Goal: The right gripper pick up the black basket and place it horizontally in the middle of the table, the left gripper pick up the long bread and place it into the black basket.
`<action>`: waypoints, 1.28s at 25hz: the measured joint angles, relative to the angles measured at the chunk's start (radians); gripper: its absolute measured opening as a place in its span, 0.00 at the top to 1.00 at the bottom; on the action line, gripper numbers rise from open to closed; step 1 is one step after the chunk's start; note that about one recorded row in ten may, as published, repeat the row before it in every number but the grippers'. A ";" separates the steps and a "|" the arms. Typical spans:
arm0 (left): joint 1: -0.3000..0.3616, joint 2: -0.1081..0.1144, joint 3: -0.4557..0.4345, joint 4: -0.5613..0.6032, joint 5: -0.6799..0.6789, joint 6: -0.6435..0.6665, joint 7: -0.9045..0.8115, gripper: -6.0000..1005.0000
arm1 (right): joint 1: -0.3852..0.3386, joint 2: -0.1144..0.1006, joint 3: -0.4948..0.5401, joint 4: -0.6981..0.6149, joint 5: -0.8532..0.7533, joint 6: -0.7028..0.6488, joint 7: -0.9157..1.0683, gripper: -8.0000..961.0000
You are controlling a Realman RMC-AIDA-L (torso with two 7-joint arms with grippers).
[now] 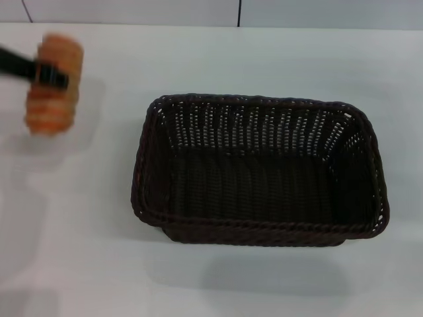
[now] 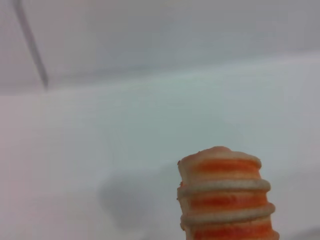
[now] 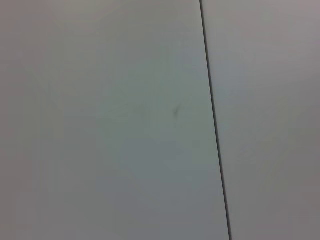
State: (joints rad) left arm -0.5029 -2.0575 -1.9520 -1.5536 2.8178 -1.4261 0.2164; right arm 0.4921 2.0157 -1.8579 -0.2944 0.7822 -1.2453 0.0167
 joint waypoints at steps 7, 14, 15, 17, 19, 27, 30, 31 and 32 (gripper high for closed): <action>-0.055 -0.009 0.184 -0.242 -0.092 -0.160 -0.057 0.53 | 0.007 -0.001 0.000 -0.002 0.000 0.009 -0.003 0.68; -0.093 -0.013 0.459 -0.288 -0.257 -0.095 -0.217 0.59 | 0.019 -0.004 0.002 0.002 0.000 0.009 0.000 0.68; -0.094 -0.013 0.472 -0.279 -0.263 -0.082 -0.225 0.59 | 0.021 -0.004 0.002 0.004 0.000 0.009 0.000 0.68; -0.092 -0.013 0.510 -0.230 -0.287 -0.032 -0.245 0.60 | 0.023 -0.004 0.002 0.004 0.000 0.009 0.000 0.68; -0.078 -0.013 0.526 -0.183 -0.308 0.011 -0.248 0.61 | 0.024 -0.005 0.000 0.003 -0.002 0.007 0.000 0.68; -0.032 -0.010 0.525 -0.156 -0.327 0.066 -0.250 0.46 | 0.017 -0.006 0.002 0.000 -0.023 0.001 0.002 0.68; -0.016 -0.009 0.501 -0.149 -0.325 0.103 -0.251 0.30 | 0.019 -0.006 0.002 0.000 -0.023 0.002 0.002 0.68; -0.009 -0.008 0.493 -0.148 -0.324 0.115 -0.250 0.25 | 0.021 -0.006 0.002 0.001 -0.023 0.004 0.002 0.68; -0.002 -0.008 0.486 -0.149 -0.321 0.126 -0.248 0.20 | 0.022 -0.006 0.002 0.002 -0.023 0.007 0.002 0.68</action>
State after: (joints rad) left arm -0.5054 -2.0656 -1.4662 -1.7026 2.4973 -1.2999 -0.0319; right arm 0.5141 2.0094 -1.8559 -0.2923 0.7589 -1.2385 0.0189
